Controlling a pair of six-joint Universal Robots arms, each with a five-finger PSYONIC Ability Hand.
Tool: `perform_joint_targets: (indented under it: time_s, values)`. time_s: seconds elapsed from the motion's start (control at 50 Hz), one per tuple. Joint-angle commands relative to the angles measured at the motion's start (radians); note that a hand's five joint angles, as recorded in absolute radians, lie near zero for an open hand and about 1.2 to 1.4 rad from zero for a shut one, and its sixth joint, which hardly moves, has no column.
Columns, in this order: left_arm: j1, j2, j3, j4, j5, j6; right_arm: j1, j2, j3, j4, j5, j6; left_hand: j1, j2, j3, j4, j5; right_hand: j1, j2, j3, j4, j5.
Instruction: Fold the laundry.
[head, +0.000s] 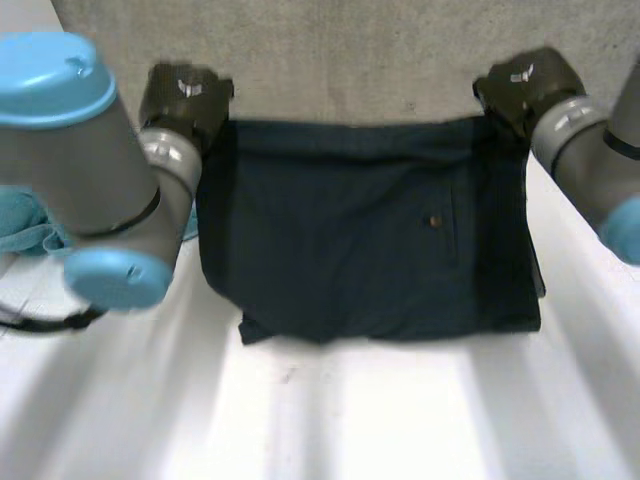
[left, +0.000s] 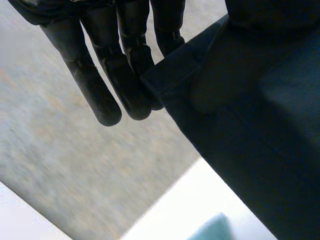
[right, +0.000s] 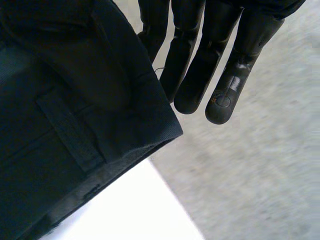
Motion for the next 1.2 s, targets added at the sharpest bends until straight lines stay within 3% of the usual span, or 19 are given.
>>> perform_joint_targets:
  time_s: [0.02,0.08,0.14,0.42,0.62,0.76,0.94,1.08,1.2]
  values:
    - [0.024,-0.09,0.372,0.233,-0.01,0.016,0.003,0.094,-0.265,-0.333,0.053,0.01,0.286,0.201,0.204,0.197,0.235,0.435,0.224,0.216,0.209,0.232]
    - [0.025,-0.08,0.374,0.315,-0.016,0.019,0.006,0.085,-0.274,-0.472,0.067,0.009,0.286,0.201,0.204,0.197,0.235,0.435,0.224,0.216,0.209,0.232]
    - [0.011,-0.044,0.348,0.393,-0.019,0.017,0.006,0.074,-0.27,-0.491,0.071,0.009,0.286,0.201,0.204,0.197,0.235,0.435,0.224,0.216,0.209,0.232]
    - [0.007,0.162,-0.201,0.335,-0.019,0.01,0.003,0.064,-0.069,-0.29,0.048,0.007,0.286,0.201,0.204,0.197,0.235,0.435,0.224,0.216,0.209,0.232]
    - [-0.044,0.133,-0.512,0.295,-0.036,-0.009,0.001,0.091,0.203,-0.254,-0.018,-0.013,0.286,0.201,0.204,0.197,0.235,0.435,0.224,0.216,0.209,0.232]
    - [-0.079,0.159,-0.615,0.173,-0.125,-0.006,-0.002,0.064,0.342,-0.11,-0.021,-0.065,0.286,0.201,0.204,0.197,0.235,0.435,0.224,0.216,0.209,0.232]
    - [-0.142,0.28,-0.739,-0.079,-0.123,-0.014,-0.011,-0.085,0.526,0.103,-0.027,-0.135,0.286,0.201,0.204,0.197,0.235,0.435,0.224,0.216,0.209,0.232]
    - [-0.182,0.315,-0.824,-0.157,-0.123,-0.007,-0.013,-0.171,0.684,0.171,-0.027,-0.279,0.286,0.201,0.204,0.197,0.235,0.435,0.224,0.216,0.209,0.232]
    - [-0.229,0.332,-0.841,-0.168,-0.123,-0.007,-0.014,-0.194,0.758,0.169,-0.025,-0.296,0.286,0.201,0.204,0.197,0.235,0.435,0.224,0.216,0.209,0.232]
